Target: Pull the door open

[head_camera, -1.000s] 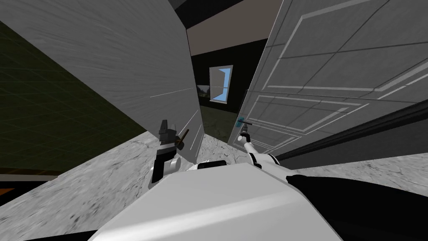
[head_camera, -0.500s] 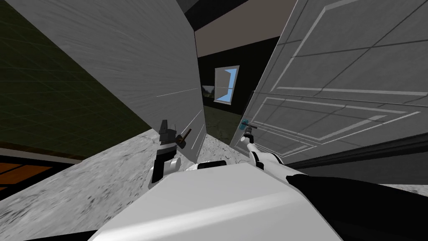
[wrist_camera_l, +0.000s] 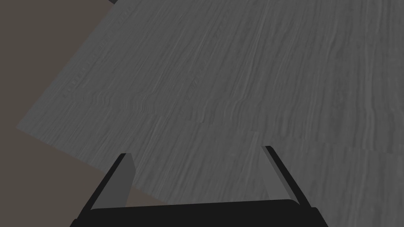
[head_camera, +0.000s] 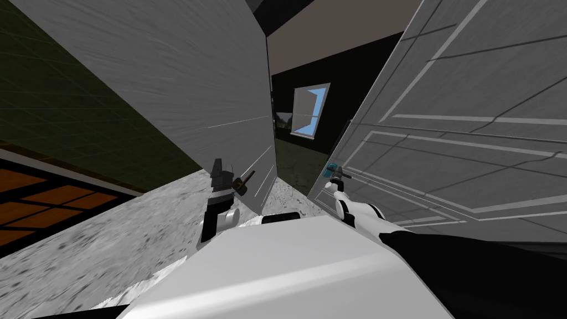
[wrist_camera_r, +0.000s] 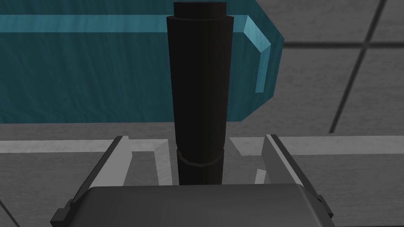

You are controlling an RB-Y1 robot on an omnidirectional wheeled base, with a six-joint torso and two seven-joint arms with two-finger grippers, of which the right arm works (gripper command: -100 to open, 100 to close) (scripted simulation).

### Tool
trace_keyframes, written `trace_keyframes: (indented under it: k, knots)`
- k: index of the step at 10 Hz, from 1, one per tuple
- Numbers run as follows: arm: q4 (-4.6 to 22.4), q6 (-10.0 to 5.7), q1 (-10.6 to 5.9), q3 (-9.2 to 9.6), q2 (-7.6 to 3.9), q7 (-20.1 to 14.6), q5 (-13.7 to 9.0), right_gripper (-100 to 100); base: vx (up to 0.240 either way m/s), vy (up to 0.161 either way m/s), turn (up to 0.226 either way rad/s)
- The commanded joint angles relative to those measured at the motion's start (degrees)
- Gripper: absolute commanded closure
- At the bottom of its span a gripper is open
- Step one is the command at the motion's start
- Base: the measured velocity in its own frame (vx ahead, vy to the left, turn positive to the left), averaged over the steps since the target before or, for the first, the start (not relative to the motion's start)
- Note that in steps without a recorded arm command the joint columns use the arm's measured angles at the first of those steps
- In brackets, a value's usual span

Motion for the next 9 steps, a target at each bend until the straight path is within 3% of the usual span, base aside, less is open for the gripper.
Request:
trace_keyframes:
  k: [1,2,3,8,9]
  knots:
    - [-2.08,1.10,0.84,-0.78,0.46,1.38,-0.38,-100,-0.003,-0.004,-0.021]
    - [-1.52,0.74,0.62,-0.57,0.31,0.87,-0.28,-100,0.000,0.000,0.000]
    - [-1.52,0.74,0.62,-0.57,0.31,0.87,-0.28,100,0.000,0.000,0.000]
    - [-1.52,0.74,0.62,-0.57,0.31,0.87,-0.28,100,0.000,0.000,0.000]
    - [-1.73,1.09,0.58,0.18,0.55,0.21,0.34,100,-0.121,0.018,0.028]
